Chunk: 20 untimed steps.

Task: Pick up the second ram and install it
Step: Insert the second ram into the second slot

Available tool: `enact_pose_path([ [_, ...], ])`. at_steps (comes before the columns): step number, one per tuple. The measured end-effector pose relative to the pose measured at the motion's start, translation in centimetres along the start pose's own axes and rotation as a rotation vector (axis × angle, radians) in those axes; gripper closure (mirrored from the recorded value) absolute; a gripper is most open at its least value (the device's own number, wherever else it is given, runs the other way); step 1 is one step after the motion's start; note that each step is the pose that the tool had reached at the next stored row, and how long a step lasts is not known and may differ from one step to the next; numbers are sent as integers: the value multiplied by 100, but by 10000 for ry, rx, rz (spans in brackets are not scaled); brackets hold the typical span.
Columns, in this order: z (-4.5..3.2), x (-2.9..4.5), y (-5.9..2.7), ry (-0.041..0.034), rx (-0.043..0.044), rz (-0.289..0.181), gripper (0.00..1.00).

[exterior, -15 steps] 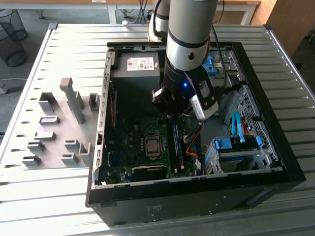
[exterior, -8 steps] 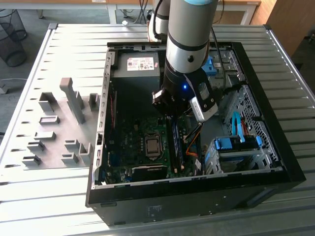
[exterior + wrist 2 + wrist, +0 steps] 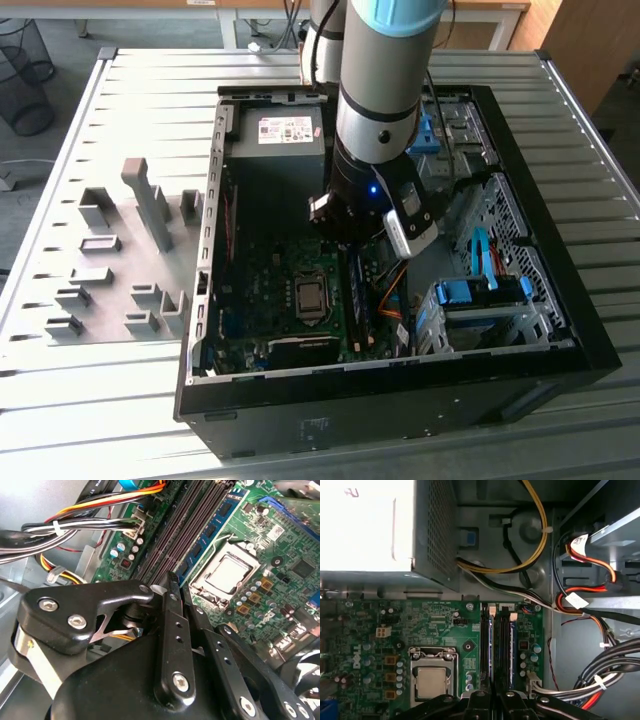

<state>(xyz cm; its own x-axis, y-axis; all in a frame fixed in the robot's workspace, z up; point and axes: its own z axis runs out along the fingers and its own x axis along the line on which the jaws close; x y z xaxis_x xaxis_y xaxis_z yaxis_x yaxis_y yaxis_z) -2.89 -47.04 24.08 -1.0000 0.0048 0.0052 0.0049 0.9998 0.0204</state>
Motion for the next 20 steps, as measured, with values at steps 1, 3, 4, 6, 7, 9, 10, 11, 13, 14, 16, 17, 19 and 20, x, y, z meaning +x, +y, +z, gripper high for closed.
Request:
enact_pose_path([
  [1,-1,0,0,0,2,0,86],
  [3,-1,0,0,0,3,0,86],
  [4,0,0,0,1,2,1,86],
  [6,11,0,-6,0,0,17,86],
  [7,18,0,-15,-1,1,51,86],
  [9,36,0,-33,-2,0,113,86],
  [10,49,0,-39,-3,-1,134,86],
  [11,66,0,-40,-4,-3,142,86],
  [13,97,0,-42,-3,1,145,86],
  [14,115,-1,-42,-3,0,146,86],
  [16,143,-1,-42,-3,0,153,86],
  [17,151,-1,-43,-3,0,161,86],
  [19,155,-1,-44,-3,2,176,86],
  [20,155,-1,-44,-3,2,180,86],
])
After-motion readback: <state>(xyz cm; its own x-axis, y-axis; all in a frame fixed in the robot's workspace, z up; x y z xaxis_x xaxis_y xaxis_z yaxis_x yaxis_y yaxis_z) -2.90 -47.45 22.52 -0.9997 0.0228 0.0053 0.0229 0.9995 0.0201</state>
